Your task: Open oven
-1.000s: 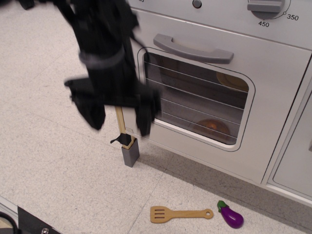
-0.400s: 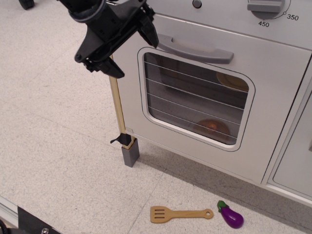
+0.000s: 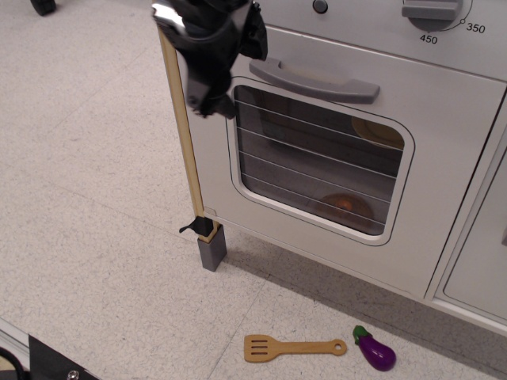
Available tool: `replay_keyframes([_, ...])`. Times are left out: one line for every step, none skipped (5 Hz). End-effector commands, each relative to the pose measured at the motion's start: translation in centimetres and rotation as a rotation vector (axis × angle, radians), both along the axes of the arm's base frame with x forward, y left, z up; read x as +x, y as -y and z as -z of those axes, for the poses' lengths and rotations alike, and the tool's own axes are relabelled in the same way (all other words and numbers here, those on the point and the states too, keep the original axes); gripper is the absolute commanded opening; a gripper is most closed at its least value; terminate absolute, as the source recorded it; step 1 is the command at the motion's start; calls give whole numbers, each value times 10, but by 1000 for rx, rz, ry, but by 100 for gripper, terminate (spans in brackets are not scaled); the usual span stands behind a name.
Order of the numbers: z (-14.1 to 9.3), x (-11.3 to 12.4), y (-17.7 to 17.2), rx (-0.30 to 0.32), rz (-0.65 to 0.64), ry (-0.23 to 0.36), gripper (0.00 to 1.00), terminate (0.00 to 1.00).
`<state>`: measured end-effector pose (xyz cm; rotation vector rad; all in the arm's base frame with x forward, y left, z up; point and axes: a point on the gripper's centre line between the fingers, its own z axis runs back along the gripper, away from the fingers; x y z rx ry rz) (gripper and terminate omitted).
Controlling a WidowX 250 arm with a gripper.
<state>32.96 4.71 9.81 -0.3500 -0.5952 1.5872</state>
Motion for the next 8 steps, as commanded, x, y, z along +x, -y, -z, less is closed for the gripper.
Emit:
replay_keyframes([-4, 23, 1, -65, -6, 21, 100, 0])
replay_keyframes([2, 28, 4, -106, -6, -4, 100, 0])
replay_keyframes([13, 26, 4, -153, 16, -47, 100, 0])
replay_keyframes([26, 23, 11, -142, 67, -84, 100, 0])
replay_keyframes([32, 15, 11, -158, 93, -123, 100, 0])
replay_keyframes([31, -1, 3, -219, 169, -213, 100, 0])
replay_keyframes([28, -19, -8, -204, 198, -236, 100, 0])
replay_keyframes([27, -37, -17, -163, 244, -264, 100, 0])
